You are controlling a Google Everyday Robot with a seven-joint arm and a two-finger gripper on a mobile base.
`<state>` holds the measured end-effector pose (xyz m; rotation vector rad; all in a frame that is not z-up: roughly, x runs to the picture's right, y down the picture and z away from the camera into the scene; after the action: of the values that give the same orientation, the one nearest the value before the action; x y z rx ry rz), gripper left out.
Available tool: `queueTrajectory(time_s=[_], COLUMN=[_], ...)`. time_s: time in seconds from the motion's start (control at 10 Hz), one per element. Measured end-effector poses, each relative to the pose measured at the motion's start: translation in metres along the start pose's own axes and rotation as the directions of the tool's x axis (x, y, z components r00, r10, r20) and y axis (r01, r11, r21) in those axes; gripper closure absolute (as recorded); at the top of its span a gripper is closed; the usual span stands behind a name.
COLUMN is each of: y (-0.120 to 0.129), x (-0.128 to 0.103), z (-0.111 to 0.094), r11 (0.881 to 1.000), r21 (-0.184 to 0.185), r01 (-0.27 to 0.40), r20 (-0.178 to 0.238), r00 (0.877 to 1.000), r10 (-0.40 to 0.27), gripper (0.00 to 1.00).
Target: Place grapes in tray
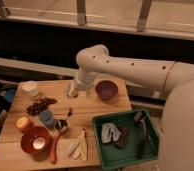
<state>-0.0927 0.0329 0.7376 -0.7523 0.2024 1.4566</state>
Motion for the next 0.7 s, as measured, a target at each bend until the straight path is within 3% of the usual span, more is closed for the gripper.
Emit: queueTrajectory(time_s=[0.4, 0.6, 0.7], y=[0.059, 0.085, 0.085], x=[-0.019, -0.028, -0.029], z=[0.046, 0.061, 0.06], r11=[0.997, 0.995, 0.995], r21=[-0.028, -0.08, -0.082], r01=[0.068, 0.053, 0.051], r20=[0.001, 0.001, 0.003], r00=[0.998, 0.999, 0.999], r10=[-0.068, -0.053, -0.051], gripper=[0.39, 0.39, 0.39])
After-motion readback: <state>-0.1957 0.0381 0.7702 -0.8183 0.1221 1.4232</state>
